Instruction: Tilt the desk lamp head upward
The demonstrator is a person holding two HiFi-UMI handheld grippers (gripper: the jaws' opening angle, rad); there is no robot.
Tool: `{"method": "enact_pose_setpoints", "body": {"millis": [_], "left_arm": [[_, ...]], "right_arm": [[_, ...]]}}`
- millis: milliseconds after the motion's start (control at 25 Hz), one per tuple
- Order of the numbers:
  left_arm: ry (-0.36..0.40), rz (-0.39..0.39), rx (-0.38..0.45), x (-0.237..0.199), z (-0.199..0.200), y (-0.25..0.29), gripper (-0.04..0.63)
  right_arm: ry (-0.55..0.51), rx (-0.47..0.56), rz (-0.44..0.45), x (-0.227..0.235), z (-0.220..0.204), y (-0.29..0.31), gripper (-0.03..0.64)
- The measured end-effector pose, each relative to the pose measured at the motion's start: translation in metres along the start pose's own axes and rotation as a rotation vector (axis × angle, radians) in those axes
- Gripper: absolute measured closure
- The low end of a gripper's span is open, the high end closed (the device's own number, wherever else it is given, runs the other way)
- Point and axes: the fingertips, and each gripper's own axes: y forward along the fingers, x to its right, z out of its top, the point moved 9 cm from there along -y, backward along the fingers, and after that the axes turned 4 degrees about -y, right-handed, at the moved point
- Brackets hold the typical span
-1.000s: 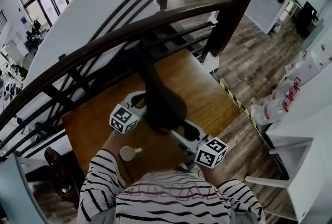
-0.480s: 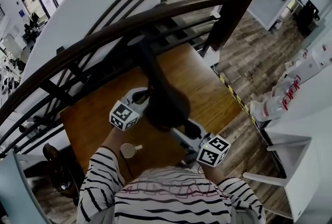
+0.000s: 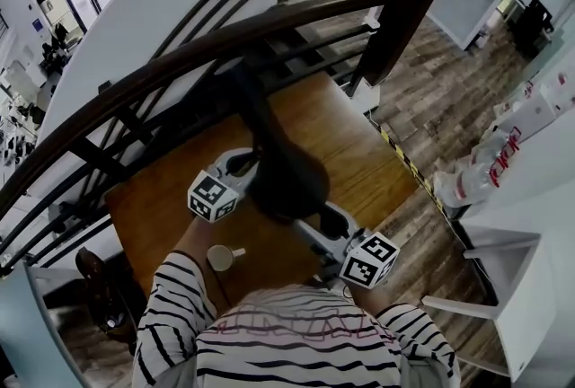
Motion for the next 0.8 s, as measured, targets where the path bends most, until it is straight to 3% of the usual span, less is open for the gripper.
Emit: {"method": "enact_pose_setpoints", "body": {"millis": [800], "left_arm": [[-0.049, 0.031, 0.023, 0.009, -0.002, -0.005, 0.538]], "right_arm": [[-0.166, 0.071, -0.095, -0.048, 0.046, -0.055, 0.337]]}}
